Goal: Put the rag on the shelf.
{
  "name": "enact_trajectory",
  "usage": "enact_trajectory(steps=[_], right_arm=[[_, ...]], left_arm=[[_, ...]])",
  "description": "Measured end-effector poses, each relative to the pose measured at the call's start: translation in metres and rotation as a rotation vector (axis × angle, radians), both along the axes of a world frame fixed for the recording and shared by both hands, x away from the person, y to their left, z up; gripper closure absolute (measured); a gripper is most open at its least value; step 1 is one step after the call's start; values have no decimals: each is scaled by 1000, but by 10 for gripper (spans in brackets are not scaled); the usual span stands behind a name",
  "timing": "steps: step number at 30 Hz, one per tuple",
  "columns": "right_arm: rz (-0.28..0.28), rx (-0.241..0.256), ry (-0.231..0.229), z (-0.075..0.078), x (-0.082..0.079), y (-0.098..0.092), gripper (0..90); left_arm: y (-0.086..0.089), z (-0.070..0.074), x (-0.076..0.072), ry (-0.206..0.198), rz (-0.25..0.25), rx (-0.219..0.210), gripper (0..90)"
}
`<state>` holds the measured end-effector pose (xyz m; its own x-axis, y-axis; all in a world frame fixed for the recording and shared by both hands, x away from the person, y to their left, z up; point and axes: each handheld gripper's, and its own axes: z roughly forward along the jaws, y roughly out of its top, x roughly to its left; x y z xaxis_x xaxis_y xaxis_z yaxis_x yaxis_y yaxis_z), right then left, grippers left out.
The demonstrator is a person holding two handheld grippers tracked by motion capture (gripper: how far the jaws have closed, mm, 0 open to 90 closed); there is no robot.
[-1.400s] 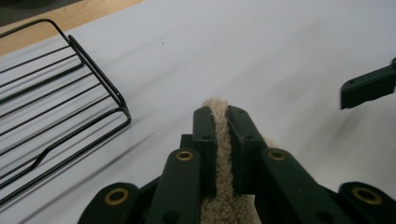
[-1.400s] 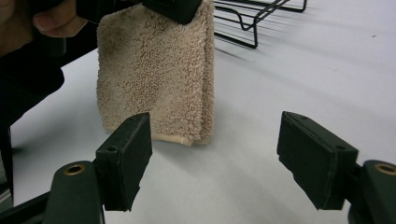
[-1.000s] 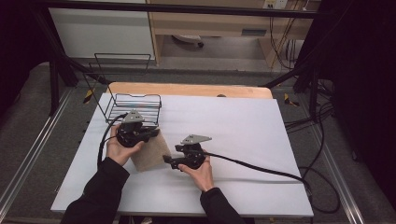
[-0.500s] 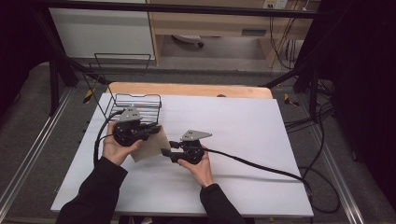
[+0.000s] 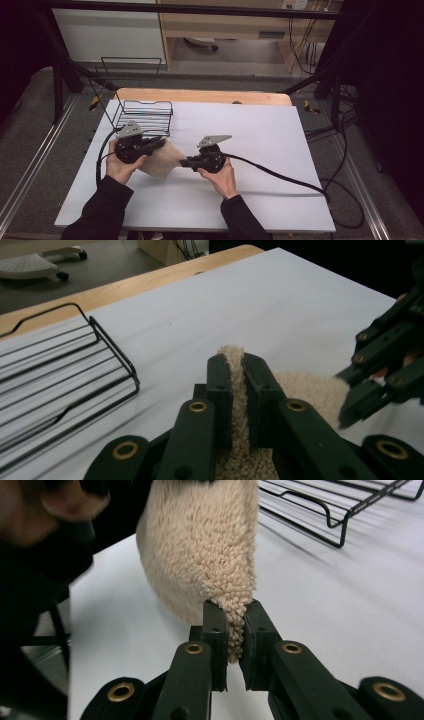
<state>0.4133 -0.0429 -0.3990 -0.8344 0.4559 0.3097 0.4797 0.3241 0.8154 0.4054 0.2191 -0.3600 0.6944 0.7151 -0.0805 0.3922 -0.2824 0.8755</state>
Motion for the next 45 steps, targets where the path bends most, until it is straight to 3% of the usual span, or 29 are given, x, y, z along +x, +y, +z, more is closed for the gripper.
enact_trajectory(steps=[2,4,6,8,11,15,18,24,29,32,34,36,45], right_arm=[[-3,-16,45,4,9,-1,831],[-15,-54,69,4,19,4,827],[-35,-71,63,0,28,10,819],[-64,-84,30,-10,37,20,800],[-109,-71,-24,-26,47,37,787],[-122,-55,-55,-36,53,53,749],[-158,-24,-77,-37,56,57,643],[-238,39,-25,-43,65,61,498],[-205,36,-15,-53,67,76,433],[-191,29,-27,-56,68,83,543],[-174,53,-14,-56,68,83,699],[-161,50,-25,-53,66,82,798],[-118,33,-97,-23,52,74,844]], left_arm=[[-1,-4,2,-13,25,5,824],[-2,-8,6,-36,57,36,824],[1,-12,11,-41,101,58,825],[7,-17,16,-37,140,65,825],[17,-27,19,-18,191,84,825],[31,-39,19,0,243,97,826],[42,-49,20,15,293,91,826],[53,-62,22,38,337,85,826],[53,-63,22,30,328,85,826],[54,-62,20,26,319,82,826],[56,-63,19,27,321,70,826],[57,-63,19,30,318,55,826],[63,-47,8,7,271,-20,789]])
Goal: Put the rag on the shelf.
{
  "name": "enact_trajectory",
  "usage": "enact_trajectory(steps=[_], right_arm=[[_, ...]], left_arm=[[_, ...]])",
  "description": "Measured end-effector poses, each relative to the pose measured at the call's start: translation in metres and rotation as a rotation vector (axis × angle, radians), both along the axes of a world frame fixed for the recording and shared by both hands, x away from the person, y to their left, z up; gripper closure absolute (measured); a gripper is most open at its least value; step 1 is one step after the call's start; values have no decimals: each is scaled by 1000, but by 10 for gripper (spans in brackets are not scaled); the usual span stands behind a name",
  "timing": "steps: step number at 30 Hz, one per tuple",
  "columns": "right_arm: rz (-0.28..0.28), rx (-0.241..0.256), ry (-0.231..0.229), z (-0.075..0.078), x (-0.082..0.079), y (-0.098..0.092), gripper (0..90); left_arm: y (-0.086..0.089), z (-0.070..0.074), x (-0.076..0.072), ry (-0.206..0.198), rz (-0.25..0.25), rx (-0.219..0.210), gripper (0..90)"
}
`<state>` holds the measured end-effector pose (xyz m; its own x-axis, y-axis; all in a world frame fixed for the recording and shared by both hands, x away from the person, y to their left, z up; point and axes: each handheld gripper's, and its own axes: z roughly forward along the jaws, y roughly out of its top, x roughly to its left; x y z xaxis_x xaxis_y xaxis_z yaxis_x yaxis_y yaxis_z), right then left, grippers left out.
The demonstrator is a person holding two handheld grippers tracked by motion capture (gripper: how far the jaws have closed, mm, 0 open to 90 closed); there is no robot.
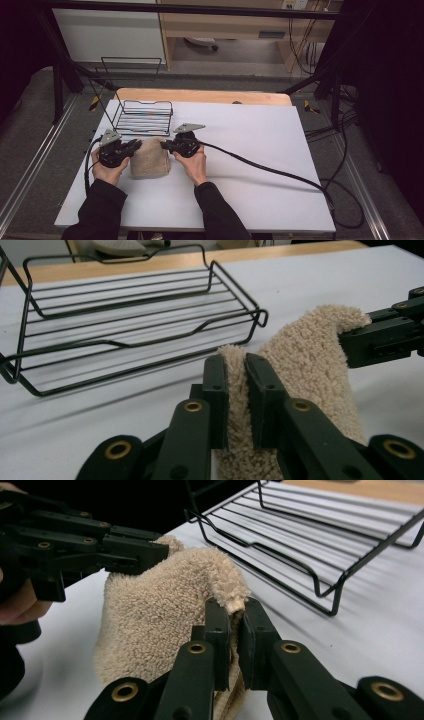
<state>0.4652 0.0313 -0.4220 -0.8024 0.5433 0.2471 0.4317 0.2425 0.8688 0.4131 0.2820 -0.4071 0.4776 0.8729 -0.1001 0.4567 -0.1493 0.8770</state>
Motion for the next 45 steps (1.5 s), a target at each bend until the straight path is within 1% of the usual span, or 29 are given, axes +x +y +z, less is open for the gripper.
enact_trajectory(steps=[2,3,5,8,10,11,14,16,19,21,25,27,29,31,33,38,42,45], right_arm=[[14,-23,-23,8,-3,-3,845],[22,-34,-30,12,-5,-4,845],[41,-53,-30,19,-7,-6,845],[52,-76,-49,24,-9,-9,847],[60,-84,-58,26,-11,-9,847],[63,-90,-61,27,-12,-10,848],[71,-109,-67,26,-15,-10,848],[78,-118,-69,25,-16,-10,849],[85,-130,-70,25,-18,-9,848],[90,-135,-72,26,-19,-10,848],[96,-141,-70,25,-19,-10,849],[98,-144,-67,24,-19,-9,849],[99,-150,-65,23,-19,-9,849],[94,-154,-71,22,-19,-9,848],[85,-150,-83,23,-20,-9,847],[25,-100,-122,27,-21,-10,845],[6,-58,-155,34,-26,-11,845],[-5,-29,-185,41,-30,-13,844]], left_arm=[[0,5,-4,-5,-20,3,780],[0,7,-5,-6,-30,13,777],[-2,10,-8,-11,-43,22,776],[-6,11,-8,-5,-49,32,771],[-8,10,-5,10,-52,37,737],[-8,9,-4,15,-53,42,718],[-11,5,1,34,-54,30,694],[-12,3,4,43,-50,39,721],[-12,5,8,41,-37,44,705],[-12,6,11,41,-42,52,693],[-10,4,19,50,-42,49,686],[-9,4,22,55,-39,41,700],[-9,5,24,56,-51,42,753],[-9,6,22,49,-59,57,806],[-10,9,19,35,-55,61,831],[-5,19,6,-31,-17,6,845],[-3,28,-7,-78,-8,-13,847],[-4,37,-14,-101,-10,-20,847]])
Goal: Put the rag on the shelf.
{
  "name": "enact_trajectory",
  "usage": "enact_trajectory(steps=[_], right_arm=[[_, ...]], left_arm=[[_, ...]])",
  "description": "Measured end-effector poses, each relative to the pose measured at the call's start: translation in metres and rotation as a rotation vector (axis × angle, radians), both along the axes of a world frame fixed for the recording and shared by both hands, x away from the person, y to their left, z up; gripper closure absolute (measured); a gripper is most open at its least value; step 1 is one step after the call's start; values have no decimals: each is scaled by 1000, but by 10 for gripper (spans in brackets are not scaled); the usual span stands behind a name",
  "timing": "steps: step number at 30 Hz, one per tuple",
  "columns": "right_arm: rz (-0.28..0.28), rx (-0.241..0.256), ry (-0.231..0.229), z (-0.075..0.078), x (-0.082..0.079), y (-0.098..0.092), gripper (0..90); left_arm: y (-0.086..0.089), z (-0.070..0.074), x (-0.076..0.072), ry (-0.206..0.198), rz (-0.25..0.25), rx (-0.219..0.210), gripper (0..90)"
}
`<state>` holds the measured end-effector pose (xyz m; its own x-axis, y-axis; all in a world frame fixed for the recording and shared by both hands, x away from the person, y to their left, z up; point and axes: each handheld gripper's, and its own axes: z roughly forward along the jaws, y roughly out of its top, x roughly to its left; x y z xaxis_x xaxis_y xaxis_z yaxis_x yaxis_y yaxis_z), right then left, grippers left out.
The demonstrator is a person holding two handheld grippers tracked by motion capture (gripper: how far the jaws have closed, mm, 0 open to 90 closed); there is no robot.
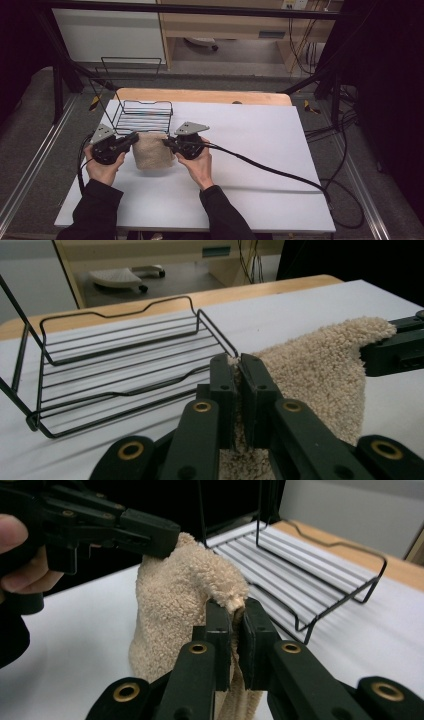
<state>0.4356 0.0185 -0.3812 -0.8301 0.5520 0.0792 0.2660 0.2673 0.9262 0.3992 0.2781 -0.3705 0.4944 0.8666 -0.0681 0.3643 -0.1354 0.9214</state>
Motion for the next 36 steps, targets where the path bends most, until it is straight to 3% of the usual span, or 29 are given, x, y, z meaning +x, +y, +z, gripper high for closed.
enact_trajectory(steps=[11,23,36], right_arm=[[-25,104,-103,32,-11,-9,845],[-34,128,-179,75,-10,2,844],[-54,171,-237,113,3,25,845]], left_arm=[[-7,36,-15,-101,-1,-29,847],[4,79,-10,-187,34,-59,848],[23,122,1,-261,79,-89,852]])
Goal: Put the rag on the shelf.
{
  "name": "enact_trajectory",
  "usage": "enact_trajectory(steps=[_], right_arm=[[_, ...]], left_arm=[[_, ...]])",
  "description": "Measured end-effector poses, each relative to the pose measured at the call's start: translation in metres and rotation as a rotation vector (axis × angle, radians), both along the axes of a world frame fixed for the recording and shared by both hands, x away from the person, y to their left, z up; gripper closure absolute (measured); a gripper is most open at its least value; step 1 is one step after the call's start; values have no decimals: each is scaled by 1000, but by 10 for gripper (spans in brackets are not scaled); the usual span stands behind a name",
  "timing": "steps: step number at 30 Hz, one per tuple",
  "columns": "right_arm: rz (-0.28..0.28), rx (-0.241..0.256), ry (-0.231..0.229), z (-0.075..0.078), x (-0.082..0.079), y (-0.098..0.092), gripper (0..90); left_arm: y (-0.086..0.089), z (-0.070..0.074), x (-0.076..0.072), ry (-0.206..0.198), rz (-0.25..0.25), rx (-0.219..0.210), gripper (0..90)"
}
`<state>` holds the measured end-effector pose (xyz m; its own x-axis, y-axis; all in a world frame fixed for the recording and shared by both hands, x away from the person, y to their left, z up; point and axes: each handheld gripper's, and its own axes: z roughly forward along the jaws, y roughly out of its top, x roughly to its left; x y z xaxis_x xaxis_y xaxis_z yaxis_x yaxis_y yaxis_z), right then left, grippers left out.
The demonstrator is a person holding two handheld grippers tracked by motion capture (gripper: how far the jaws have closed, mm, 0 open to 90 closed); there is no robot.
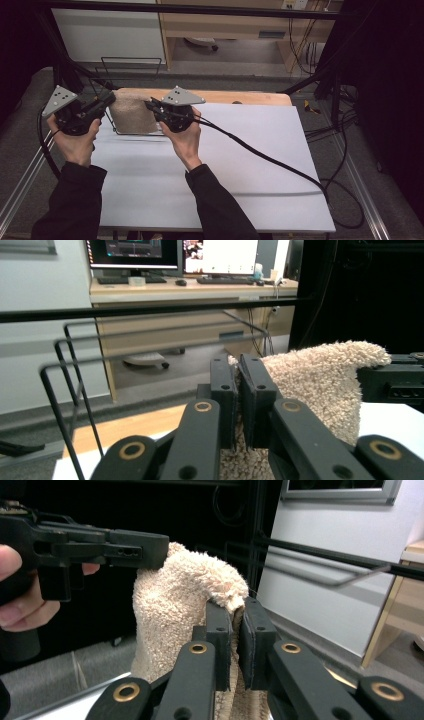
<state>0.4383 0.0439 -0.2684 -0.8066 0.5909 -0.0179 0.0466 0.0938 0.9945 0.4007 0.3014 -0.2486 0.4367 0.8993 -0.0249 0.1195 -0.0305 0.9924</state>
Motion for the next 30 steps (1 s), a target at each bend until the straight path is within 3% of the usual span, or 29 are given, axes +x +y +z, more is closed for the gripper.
enact_trajectory(steps=[15,27,30], right_arm=[[4,19,-51,43,15,19,845],[4,51,-61,72,31,28,845],[-2,39,-75,79,34,31,845]], left_arm=[[17,39,13,-66,17,-27,852],[23,66,27,-94,36,-16,852],[25,70,33,-91,41,-22,852]])
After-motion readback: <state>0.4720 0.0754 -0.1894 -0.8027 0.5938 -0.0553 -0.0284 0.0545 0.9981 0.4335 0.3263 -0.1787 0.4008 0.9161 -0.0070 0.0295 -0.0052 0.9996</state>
